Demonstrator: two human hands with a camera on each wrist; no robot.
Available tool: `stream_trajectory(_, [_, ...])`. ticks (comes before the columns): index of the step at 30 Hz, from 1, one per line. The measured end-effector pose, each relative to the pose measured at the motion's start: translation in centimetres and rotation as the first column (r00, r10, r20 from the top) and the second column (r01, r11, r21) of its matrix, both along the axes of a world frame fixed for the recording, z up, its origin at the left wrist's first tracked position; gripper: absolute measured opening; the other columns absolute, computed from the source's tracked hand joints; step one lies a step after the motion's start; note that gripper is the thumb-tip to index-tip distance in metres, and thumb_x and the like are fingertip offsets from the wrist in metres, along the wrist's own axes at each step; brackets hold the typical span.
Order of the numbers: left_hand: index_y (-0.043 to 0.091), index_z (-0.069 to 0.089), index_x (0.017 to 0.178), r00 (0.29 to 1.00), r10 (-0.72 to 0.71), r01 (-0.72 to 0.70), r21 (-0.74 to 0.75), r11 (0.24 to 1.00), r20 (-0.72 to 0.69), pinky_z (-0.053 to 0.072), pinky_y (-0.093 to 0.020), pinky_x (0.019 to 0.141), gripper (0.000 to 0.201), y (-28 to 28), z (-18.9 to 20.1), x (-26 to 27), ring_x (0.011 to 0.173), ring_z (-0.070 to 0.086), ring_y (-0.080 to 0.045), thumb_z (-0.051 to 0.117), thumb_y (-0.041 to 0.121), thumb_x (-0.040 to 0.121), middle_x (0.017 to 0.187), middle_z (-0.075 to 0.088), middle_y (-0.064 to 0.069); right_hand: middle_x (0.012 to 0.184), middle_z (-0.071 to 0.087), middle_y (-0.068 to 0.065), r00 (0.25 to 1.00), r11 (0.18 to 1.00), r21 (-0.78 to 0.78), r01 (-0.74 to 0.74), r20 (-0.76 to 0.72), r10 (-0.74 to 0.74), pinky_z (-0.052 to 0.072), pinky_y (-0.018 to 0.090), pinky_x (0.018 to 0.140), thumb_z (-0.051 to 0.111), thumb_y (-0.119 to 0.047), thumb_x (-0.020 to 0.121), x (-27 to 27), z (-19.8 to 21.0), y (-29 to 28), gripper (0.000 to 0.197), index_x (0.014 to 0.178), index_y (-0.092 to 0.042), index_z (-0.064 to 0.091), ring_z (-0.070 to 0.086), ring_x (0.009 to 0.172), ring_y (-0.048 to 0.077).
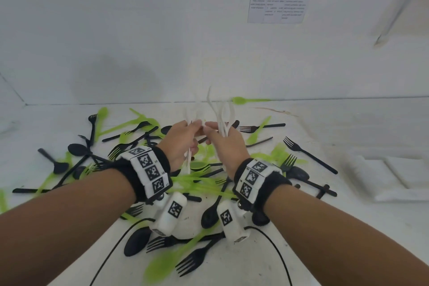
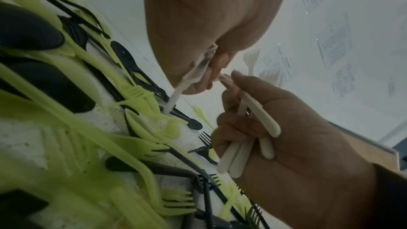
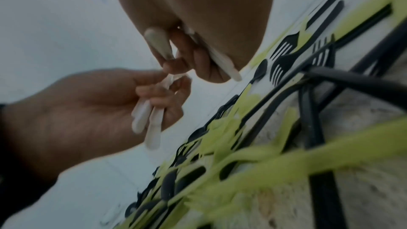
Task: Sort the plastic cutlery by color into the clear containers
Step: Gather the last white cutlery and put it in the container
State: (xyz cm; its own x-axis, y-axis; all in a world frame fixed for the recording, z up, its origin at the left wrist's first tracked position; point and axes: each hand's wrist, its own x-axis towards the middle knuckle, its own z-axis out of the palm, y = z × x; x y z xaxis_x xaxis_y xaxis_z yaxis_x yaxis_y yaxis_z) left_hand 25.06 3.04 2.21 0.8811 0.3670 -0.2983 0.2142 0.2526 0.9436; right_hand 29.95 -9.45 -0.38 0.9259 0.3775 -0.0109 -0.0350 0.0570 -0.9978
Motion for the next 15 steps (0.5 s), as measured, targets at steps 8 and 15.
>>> stream_trajectory(8, [0.001,0.063,0.105,0.998,0.061,-0.061,0.032,0.998,0.002,0.030,-0.022,0.042,0.015,0.7,-0.6,-1.1,0.046,0.030,-0.010,0.063,0.015,0.101,0.103,0.072,-0.013,0.086,0.070,-0.002,0.999,0.998,-0.049,-0.033,-0.041,0.031,0.039,0.020,0.057,0.062,-0.023,0.098,-0.1,-0.4,0.0,0.013,0.109,-0.018,0.068,0.054,0.052,-0.003])
stream_trajectory(15, [0.010,0.070,0.112,0.986,-0.168,0.167,0.183,0.969,-0.009,0.028,-0.024,0.048,0.019,0.2,0.0,-2.4,0.050,0.026,-0.011,0.061,0.024,0.103,0.094,0.071,-0.006,0.061,0.060,-0.008,0.996,0.994,-0.066,-0.084,-0.001,0.084,0.034,0.019,0.057,0.064,-0.025,0.099,1.0,0.1,0.0,0.020,0.094,-0.008,0.070,0.049,0.045,-0.001])
